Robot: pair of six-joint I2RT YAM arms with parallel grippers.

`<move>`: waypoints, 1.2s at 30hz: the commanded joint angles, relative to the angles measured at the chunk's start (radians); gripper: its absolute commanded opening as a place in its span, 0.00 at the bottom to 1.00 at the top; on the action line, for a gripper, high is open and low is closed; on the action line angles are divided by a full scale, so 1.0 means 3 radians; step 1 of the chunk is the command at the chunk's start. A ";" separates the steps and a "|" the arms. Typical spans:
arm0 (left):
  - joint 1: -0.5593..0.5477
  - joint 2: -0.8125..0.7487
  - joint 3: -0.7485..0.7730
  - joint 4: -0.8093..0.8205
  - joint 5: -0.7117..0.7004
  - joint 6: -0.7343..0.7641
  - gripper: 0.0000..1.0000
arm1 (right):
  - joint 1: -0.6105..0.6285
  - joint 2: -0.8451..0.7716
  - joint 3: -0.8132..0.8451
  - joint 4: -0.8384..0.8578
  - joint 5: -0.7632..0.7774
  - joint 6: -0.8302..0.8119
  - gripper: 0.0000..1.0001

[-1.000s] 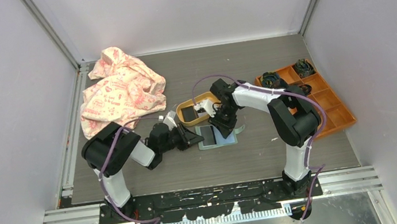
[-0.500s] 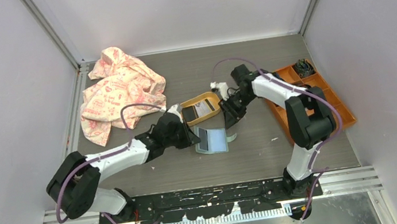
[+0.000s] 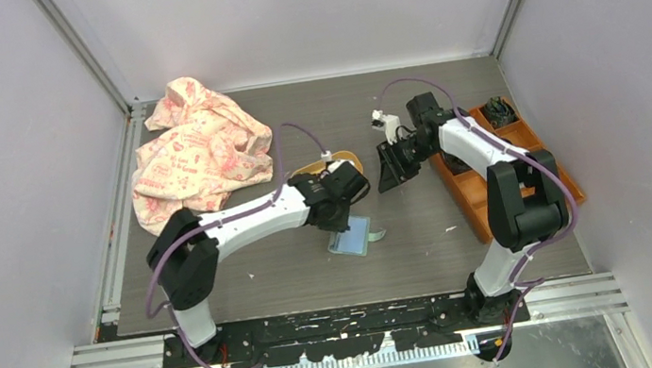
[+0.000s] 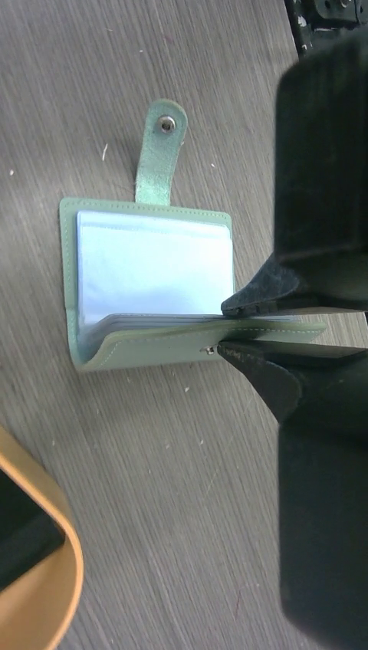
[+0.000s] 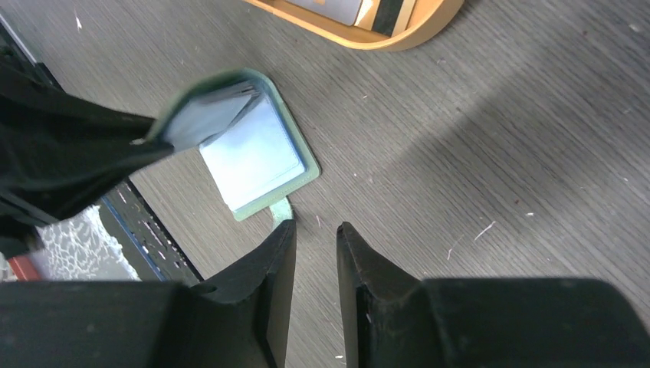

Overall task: Put the credit cards into the card holder
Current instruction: Close the card holder at the center of the board.

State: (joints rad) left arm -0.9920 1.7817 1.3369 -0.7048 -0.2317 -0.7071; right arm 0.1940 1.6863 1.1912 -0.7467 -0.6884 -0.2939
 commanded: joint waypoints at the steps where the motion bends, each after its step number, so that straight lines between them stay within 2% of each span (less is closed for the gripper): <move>1: -0.0135 0.0270 0.0322 -0.0406 -0.0103 0.0171 0.19 | -0.0094 -0.0215 -0.0005 0.0124 -0.0188 0.0112 0.32; 6: -0.0260 0.0346 0.0490 -0.0236 0.0091 0.0162 0.33 | -0.0164 -0.0233 -0.0014 0.0131 -0.0243 0.0141 0.32; 7: -0.0268 0.0339 0.0473 -0.0148 0.0191 0.0147 0.37 | -0.0173 -0.0230 -0.0010 0.0127 -0.0249 0.0144 0.32; 11: -0.0264 0.0341 0.0251 0.0360 0.0659 0.0025 0.43 | -0.0204 -0.0216 -0.0003 0.0116 -0.0277 0.0156 0.32; 14: -0.0195 0.0346 0.0004 0.0840 0.1126 -0.0109 0.44 | -0.0236 -0.0233 -0.0015 0.0116 -0.0317 0.0164 0.32; 17: -0.0114 0.0245 -0.0310 0.1437 0.1383 -0.0252 0.44 | -0.0253 -0.0256 -0.0051 0.0127 -0.0478 0.0136 0.32; 25: 0.0052 -0.0696 -0.1138 0.2319 0.1425 -0.0111 0.44 | -0.0232 -0.0241 -0.0191 0.0115 -0.0925 -0.0100 0.32; 27: 0.0126 -0.0941 -0.1332 0.2431 0.1371 0.0008 0.43 | -0.0207 -0.0227 -0.0209 0.0034 -0.1047 -0.0288 0.32; 30: 0.0242 -0.1258 -0.1576 0.2322 0.1202 0.0234 0.43 | -0.0163 -0.0258 -0.0238 -0.0211 -0.1199 -0.0832 0.32; 32: 0.0347 -0.1355 -0.1717 0.2222 0.1153 0.0347 0.43 | -0.0127 -0.0305 -0.0265 -0.0521 -0.1268 -0.1387 0.36; 34: 0.0456 -0.1364 -0.1823 0.2172 0.1124 0.0411 0.43 | -0.0100 -0.0358 -0.0305 -0.0826 -0.1306 -0.2167 0.42; 36: 0.0558 -0.1293 -0.1905 0.2196 0.1131 0.0371 0.42 | -0.0081 -0.0403 -0.0359 -0.0993 -0.1313 -0.2571 0.46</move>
State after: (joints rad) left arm -0.8764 1.3735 0.8158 -0.0647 0.1371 -0.6453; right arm 0.1535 1.6417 1.1046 -0.8745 -1.0103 -0.6773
